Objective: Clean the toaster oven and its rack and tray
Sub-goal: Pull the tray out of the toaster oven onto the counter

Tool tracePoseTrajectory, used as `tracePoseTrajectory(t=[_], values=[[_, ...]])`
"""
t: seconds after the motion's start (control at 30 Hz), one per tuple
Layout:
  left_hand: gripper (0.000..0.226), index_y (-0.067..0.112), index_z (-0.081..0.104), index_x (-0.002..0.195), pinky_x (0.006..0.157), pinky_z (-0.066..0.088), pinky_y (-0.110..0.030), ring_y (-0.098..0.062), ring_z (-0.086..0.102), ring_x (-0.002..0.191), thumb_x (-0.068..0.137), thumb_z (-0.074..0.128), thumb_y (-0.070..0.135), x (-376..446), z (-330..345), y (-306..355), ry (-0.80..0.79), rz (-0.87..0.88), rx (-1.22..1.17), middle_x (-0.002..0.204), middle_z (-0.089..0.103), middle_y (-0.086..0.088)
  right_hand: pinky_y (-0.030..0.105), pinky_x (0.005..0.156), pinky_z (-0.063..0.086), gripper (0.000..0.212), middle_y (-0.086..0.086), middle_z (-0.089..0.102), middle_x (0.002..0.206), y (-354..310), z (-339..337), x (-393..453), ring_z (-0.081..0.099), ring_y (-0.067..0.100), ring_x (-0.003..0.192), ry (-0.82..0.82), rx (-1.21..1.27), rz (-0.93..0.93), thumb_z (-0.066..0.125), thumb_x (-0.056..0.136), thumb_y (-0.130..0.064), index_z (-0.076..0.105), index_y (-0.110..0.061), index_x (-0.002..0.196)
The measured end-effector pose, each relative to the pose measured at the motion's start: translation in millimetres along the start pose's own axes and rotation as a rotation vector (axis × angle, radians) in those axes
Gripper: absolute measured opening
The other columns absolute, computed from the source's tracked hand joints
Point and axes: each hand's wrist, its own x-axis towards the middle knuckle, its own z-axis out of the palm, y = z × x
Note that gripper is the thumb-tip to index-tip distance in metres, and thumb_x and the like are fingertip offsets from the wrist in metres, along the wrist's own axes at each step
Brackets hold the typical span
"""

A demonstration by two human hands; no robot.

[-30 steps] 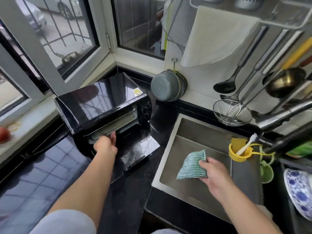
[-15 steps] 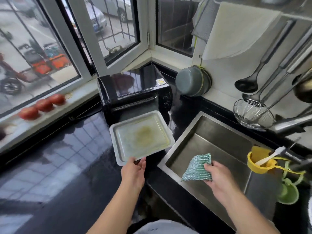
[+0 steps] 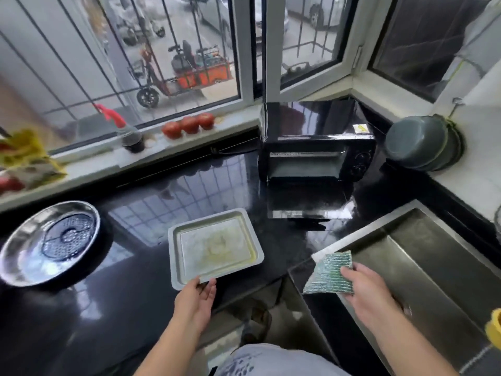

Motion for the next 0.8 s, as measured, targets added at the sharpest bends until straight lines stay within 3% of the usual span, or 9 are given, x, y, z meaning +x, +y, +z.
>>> tracePoseTrajectory(t=[0.13,0.2,0.33,0.5,0.73,0.8], values=[[0.034,0.000,0.051,0.142,0.072,0.053,-0.033,-0.024,0.065,0.088,0.109,0.048,0.008,17.8,1.8,2.0,0.045,-0.022,-0.030,0.106,0.066,-0.015,0.032,0.069,0.050,0.020,0.018,0.068,0.098,-2.9,10.2,6.5,0.065,0.025,0.084,-0.015,-0.055,-0.005,0.044,0.100,0.004,0.062,0.001,0.107],[0.035,-0.001,0.049,0.142,0.073,0.054,-0.035,-0.025,0.066,0.089,0.109,0.049,0.008,25.2,6.1,3.3,0.061,-0.033,-0.023,0.118,0.065,-0.019,0.031,0.067,0.050,0.020,0.017,0.068,0.095,-5.6,12.9,8.0,0.065,0.024,0.081,-0.012,-0.055,-0.005,0.043,0.100,0.005,0.062,0.001,0.107],[0.040,-0.006,0.042,0.145,0.086,0.055,-0.038,-0.034,0.068,0.099,0.108,0.050,0.008,36.1,15.1,13.3,0.102,-0.061,-0.010,0.148,0.047,-0.031,0.031,0.066,0.049,0.021,0.018,0.066,0.091,-12.8,14.6,9.5,0.063,0.024,0.078,-0.005,-0.049,-0.003,0.041,0.100,0.007,0.061,0.001,0.099],[0.042,-0.013,0.034,0.147,0.106,0.051,-0.045,-0.045,0.060,0.125,0.110,0.042,0.007,30.3,17.1,20.1,0.062,-0.127,0.064,0.142,0.049,-0.036,0.035,0.073,0.052,0.020,0.019,0.069,0.100,-13.9,11.1,20.7,0.066,0.028,0.087,0.027,-0.077,0.002,0.045,0.100,0.003,0.063,0.000,0.107],[0.029,-0.011,0.049,0.130,0.081,0.057,-0.043,-0.042,0.067,0.107,0.104,0.043,-0.001,-3.4,52.0,29.2,-0.126,-0.187,0.119,0.123,0.062,-0.032,0.037,0.076,0.053,0.020,0.019,0.070,0.104,-20.5,0.8,27.9,0.066,0.029,0.091,0.068,0.004,0.023,0.046,0.101,0.001,0.063,-0.001,0.111],[0.025,-0.009,0.055,0.124,0.083,0.057,-0.041,-0.039,0.068,0.107,0.103,0.045,0.000,-10.1,89.1,32.6,-0.220,-0.175,0.158,0.121,0.065,-0.028,0.040,0.080,0.053,0.020,0.020,0.068,0.104,-24.4,-4.4,30.5,0.065,0.030,0.090,0.112,0.047,0.022,0.045,0.101,0.001,0.062,0.000,0.113]])
